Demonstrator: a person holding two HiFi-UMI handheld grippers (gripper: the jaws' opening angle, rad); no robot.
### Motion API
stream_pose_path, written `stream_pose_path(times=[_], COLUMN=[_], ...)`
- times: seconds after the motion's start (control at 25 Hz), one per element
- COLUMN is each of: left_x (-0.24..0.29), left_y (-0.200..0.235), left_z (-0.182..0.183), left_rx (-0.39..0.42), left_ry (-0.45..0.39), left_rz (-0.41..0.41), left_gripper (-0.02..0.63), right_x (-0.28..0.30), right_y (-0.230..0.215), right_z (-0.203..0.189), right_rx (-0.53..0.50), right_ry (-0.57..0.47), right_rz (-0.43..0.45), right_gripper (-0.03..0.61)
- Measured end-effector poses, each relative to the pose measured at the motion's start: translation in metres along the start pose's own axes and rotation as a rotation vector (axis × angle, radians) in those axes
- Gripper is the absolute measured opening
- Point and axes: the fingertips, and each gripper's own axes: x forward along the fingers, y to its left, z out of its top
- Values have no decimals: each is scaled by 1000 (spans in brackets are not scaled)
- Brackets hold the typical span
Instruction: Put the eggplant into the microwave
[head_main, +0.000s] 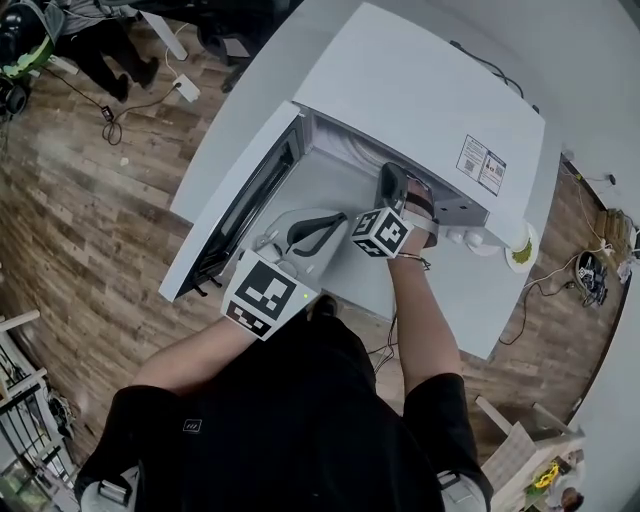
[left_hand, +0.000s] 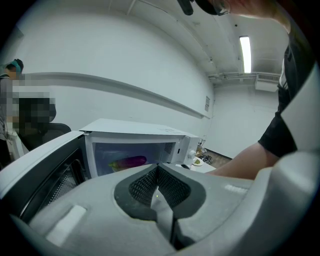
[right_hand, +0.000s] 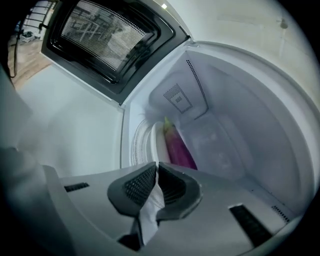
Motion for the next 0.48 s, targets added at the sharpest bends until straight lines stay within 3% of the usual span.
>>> stream_pose_path(times=[0.28,0.48], left_x=[-11,-15], left_y=[4,-4], left_z=[10,26], left_rx=[-3,19], left_ry=[-13,-44], left_rz=[-20,-36], left_gripper=[9,9], right_x=[-29,-71], right_y=[2,-10], right_z=[10,10], right_rx=[70,183], right_ry=[-40,-72], right_rz=[37,42], right_gripper=[29,29])
